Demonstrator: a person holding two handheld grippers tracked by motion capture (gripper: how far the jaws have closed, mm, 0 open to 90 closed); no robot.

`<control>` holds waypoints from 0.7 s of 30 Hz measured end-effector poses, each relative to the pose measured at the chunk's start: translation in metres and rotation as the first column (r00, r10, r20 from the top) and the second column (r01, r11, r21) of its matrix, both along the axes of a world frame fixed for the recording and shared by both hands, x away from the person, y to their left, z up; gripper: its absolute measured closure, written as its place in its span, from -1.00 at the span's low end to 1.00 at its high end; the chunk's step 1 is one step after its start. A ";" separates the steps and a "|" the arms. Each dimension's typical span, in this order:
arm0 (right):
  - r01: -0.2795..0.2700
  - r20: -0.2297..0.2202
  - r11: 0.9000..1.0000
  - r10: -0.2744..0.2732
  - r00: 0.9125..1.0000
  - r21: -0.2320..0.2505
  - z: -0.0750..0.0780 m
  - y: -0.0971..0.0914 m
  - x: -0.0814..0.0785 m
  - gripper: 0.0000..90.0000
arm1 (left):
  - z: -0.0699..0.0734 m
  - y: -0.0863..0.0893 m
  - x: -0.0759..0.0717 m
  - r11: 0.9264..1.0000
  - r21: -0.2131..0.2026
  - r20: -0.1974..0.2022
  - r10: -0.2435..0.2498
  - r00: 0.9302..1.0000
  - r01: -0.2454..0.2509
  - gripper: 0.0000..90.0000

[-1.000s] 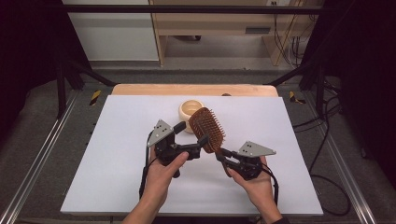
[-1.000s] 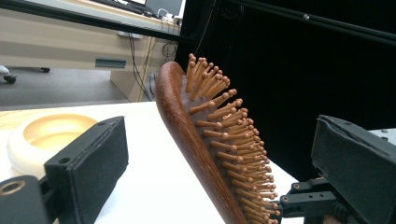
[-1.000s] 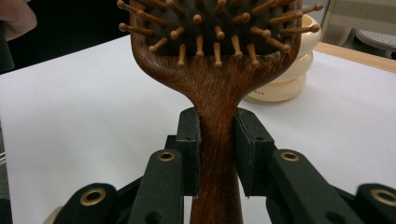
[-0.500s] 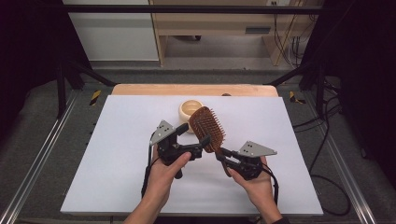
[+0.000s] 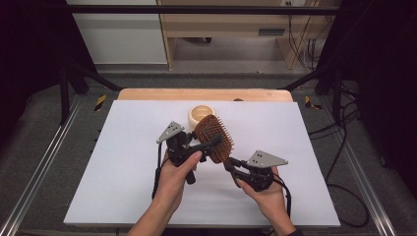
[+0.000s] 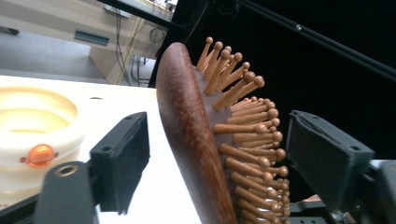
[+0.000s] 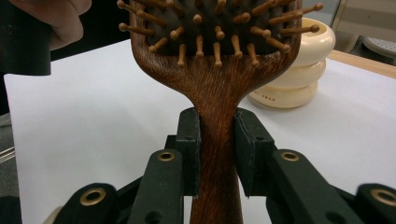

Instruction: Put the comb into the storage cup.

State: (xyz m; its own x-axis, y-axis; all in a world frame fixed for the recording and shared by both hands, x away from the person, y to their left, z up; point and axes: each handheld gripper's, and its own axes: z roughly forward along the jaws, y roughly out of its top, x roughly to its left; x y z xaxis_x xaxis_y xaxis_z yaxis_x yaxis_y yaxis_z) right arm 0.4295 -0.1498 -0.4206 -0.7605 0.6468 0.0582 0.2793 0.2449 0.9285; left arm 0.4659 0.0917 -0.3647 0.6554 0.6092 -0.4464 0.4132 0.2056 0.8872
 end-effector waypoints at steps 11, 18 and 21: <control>-0.002 0.004 1.000 0.002 1.000 -0.001 0.000 0.002 -0.001 0.62 | 0.003 0.001 0.002 0.999 -0.040 -0.007 0.024 1.000 -0.024 -0.18; 0.000 -0.005 1.000 0.000 1.000 -0.005 -0.003 0.003 -0.001 0.62 | 0.002 0.001 0.003 0.998 -0.046 -0.044 0.032 0.999 -0.034 -0.03; 0.000 -0.004 1.000 0.000 1.000 -0.012 -0.004 0.004 -0.001 0.62 | 0.003 0.001 0.002 0.997 -0.068 -0.055 0.034 0.998 -0.038 0.06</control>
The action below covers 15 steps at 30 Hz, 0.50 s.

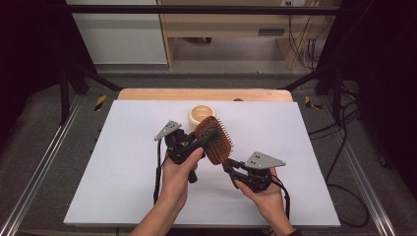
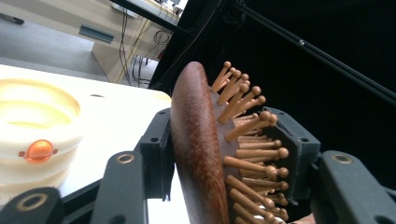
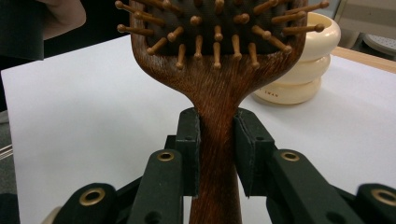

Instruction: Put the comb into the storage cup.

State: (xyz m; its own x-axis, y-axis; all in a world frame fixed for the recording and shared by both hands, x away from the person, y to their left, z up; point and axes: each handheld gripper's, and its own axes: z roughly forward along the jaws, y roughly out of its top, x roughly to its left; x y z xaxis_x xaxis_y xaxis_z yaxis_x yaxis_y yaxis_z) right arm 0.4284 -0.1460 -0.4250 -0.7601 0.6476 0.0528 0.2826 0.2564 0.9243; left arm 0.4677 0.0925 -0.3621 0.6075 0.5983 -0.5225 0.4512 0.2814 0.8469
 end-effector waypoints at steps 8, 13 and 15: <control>-0.002 -0.002 1.000 0.002 1.000 0.012 -0.001 0.000 0.000 0.61 | 0.004 -0.001 -0.001 1.000 0.005 -0.003 -0.025 1.000 0.025 0.13; -0.006 -0.012 1.000 0.006 1.000 0.023 -0.002 -0.001 0.001 0.61 | 0.005 -0.002 -0.001 0.999 0.001 -0.001 -0.034 0.999 0.034 0.14; -0.006 -0.016 0.999 0.007 1.000 0.031 -0.002 -0.001 0.002 0.56 | 0.006 -0.003 -0.001 0.999 0.005 0.004 -0.035 0.999 0.035 0.14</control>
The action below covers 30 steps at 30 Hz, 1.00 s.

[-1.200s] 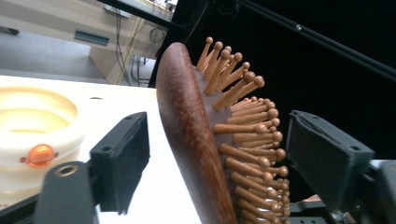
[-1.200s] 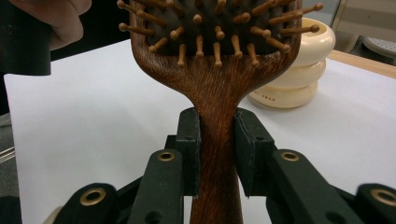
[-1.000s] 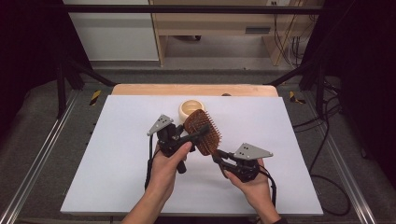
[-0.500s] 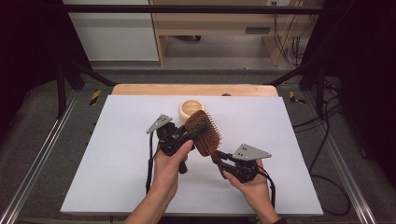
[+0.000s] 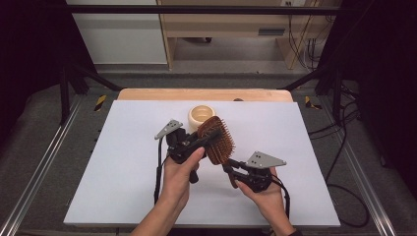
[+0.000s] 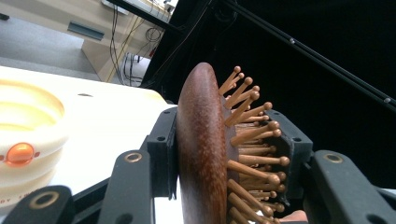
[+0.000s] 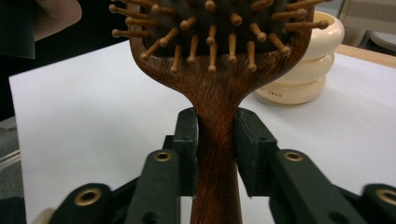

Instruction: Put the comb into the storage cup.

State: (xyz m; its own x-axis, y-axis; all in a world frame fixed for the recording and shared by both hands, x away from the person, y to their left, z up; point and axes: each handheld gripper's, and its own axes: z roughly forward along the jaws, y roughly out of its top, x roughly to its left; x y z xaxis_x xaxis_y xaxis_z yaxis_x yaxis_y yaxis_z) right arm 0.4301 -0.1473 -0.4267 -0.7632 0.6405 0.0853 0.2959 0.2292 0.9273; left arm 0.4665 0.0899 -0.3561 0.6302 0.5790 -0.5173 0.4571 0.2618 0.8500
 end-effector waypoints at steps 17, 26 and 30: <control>0.079 -0.001 0.997 -0.079 0.997 0.012 -0.004 -0.021 0.005 -0.75 | 0.021 0.011 0.006 0.995 0.076 0.118 0.060 0.991 -0.070 0.14; 0.167 0.005 0.986 -0.167 0.986 0.013 -0.007 -0.041 0.010 -0.82 | 0.031 0.016 0.018 0.995 0.060 0.125 0.078 0.989 -0.086 0.14; 0.186 0.009 0.982 -0.186 0.982 0.016 -0.007 -0.048 0.011 -0.85 | 0.040 0.016 0.027 0.996 0.050 0.122 0.072 0.990 -0.079 0.14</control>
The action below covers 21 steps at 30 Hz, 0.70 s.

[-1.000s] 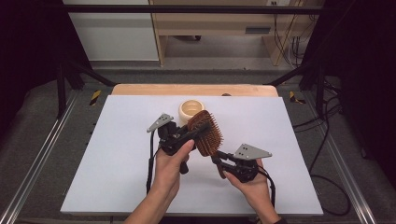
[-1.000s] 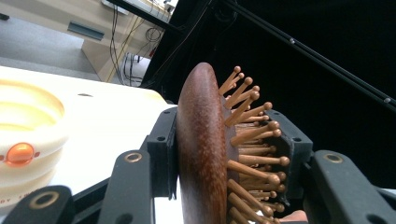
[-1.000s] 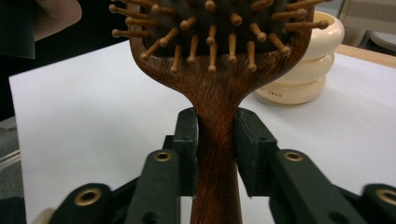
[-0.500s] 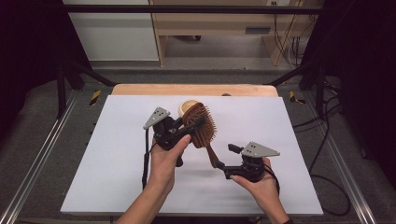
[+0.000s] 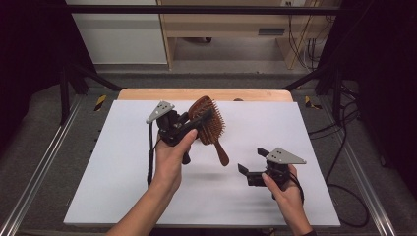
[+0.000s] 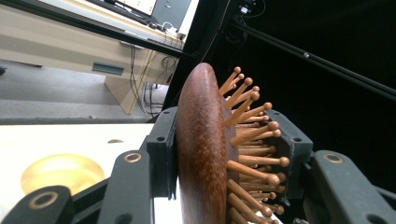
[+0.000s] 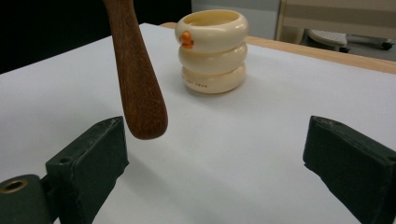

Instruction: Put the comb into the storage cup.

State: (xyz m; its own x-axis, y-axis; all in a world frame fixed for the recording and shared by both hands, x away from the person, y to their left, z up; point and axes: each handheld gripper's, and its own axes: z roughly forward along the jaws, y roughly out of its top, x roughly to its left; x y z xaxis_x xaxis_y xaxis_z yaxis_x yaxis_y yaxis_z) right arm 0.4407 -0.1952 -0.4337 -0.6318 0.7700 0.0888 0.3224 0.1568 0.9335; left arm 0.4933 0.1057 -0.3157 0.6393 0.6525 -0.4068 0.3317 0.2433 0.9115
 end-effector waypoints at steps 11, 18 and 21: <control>0.019 -0.003 1.000 -0.019 1.000 0.010 -0.002 -0.011 0.003 -0.88 | 0.034 0.006 0.021 1.000 -0.001 0.035 0.010 0.999 -0.010 0.13; 0.037 -0.007 0.999 -0.037 0.999 0.023 -0.003 -0.014 0.004 -0.89 | 0.050 0.015 0.035 1.000 -0.009 0.042 0.021 0.999 -0.020 0.13; 0.038 -0.002 0.999 -0.038 0.999 0.020 -0.002 -0.015 0.004 -0.89 | 0.055 0.017 0.042 0.999 -0.021 0.048 0.027 0.998 -0.026 0.13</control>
State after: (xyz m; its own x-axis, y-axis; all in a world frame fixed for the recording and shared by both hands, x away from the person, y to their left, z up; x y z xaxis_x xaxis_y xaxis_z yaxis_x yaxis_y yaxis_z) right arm 0.4445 -0.2104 -0.4361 -0.6023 0.7913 0.1050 0.3289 0.1261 0.9359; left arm 0.5355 0.1229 -0.2610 0.6413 0.6615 -0.3887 0.2803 0.2696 0.9213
